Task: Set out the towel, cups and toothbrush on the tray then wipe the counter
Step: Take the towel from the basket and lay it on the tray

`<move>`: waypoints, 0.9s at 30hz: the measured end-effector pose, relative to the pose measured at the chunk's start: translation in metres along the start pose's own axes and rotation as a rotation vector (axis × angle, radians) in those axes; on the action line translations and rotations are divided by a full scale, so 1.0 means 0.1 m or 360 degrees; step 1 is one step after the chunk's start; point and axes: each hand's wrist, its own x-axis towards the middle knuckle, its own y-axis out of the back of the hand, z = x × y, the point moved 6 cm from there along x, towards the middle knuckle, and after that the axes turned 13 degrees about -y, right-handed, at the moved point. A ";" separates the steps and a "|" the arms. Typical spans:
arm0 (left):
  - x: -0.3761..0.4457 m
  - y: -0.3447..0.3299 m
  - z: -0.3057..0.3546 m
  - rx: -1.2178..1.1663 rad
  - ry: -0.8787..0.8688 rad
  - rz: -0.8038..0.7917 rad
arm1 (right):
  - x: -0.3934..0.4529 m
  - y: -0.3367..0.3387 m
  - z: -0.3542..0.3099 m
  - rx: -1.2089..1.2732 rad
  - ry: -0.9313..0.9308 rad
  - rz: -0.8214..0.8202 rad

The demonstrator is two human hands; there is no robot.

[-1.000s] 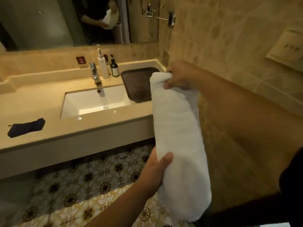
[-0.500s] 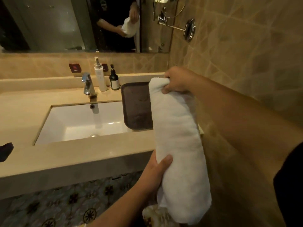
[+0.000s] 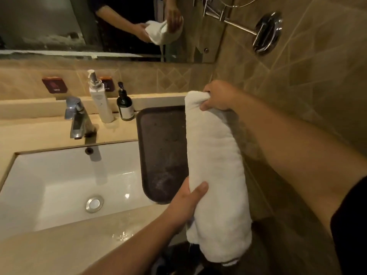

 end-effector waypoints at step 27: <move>1.68 0.44 -0.91 0.0187 0.0261 0.0409 | 1.96 -1.45 0.25 -0.0421 0.0112 -0.0268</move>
